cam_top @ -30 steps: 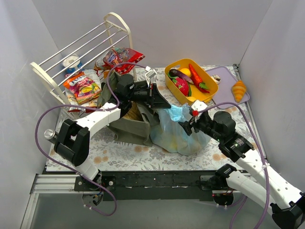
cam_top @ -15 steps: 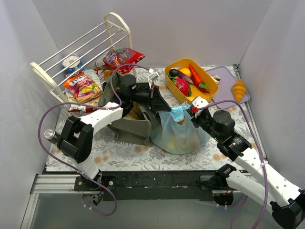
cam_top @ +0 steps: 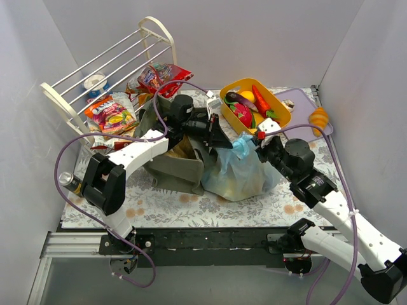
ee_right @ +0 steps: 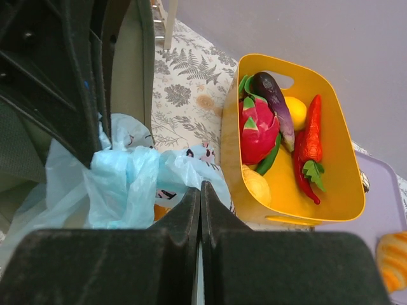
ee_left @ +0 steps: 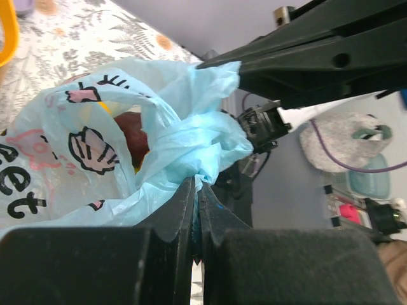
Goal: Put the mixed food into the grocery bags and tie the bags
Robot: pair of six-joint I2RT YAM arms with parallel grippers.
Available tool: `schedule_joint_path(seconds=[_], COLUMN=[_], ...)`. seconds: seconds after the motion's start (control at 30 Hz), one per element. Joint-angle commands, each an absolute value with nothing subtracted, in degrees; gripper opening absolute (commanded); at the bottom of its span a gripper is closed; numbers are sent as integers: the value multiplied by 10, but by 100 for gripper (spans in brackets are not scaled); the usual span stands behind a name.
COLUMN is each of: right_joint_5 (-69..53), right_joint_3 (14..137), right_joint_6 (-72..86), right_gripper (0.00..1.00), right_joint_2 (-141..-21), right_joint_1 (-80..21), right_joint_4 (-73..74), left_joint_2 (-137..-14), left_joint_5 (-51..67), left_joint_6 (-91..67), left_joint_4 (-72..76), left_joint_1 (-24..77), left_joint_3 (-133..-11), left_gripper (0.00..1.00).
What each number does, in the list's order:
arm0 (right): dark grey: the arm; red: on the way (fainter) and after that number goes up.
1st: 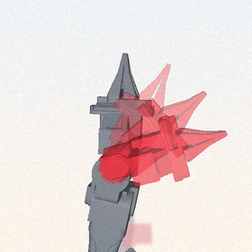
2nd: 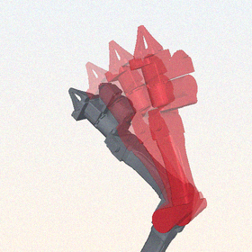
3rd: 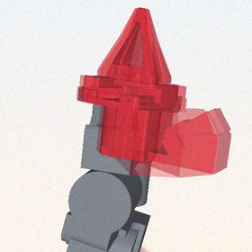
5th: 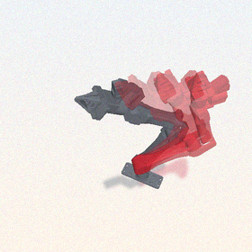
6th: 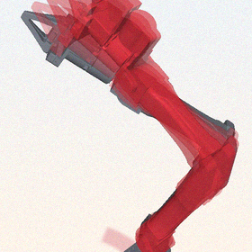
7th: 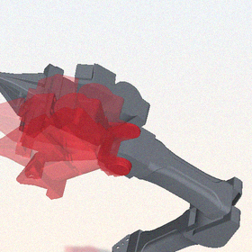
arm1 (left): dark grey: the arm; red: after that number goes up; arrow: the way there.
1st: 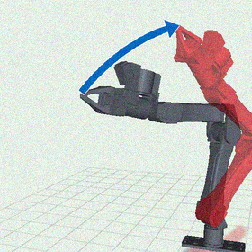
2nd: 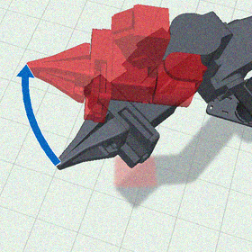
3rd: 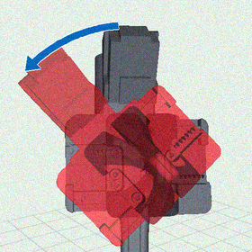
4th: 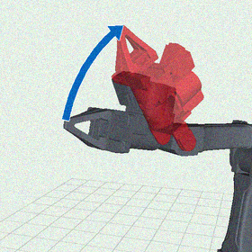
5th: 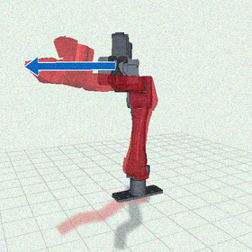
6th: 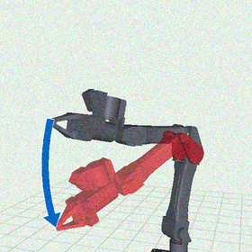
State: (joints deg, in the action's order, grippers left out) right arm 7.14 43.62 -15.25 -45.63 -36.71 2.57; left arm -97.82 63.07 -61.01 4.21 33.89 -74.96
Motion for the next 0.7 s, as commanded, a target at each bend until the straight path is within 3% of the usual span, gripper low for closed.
schedule_joint_path(seconds=[0.0, 0.3, 0.67], right_joint_5=[83, 8, -206], right_joint_3=[475, 466, 531], right_joint_6=[-131, -120, -134], right_gripper=[1, 1, 1], right_joint_2=[-432, -468, -553], right_joint_1=[-360, -341, -258], right_joint_4=[24, 47, 48], left_joint_2=[-948, -933, -929], left_joint_5=[542, 512, 509], left_joint_6=[-516, -412, -360], left_joint_4=[-53, -101, -142], left_joint_1=[344, 363, 363], left_joint_3=[-763, -775, -767], left_gripper=[0, 0, 0])
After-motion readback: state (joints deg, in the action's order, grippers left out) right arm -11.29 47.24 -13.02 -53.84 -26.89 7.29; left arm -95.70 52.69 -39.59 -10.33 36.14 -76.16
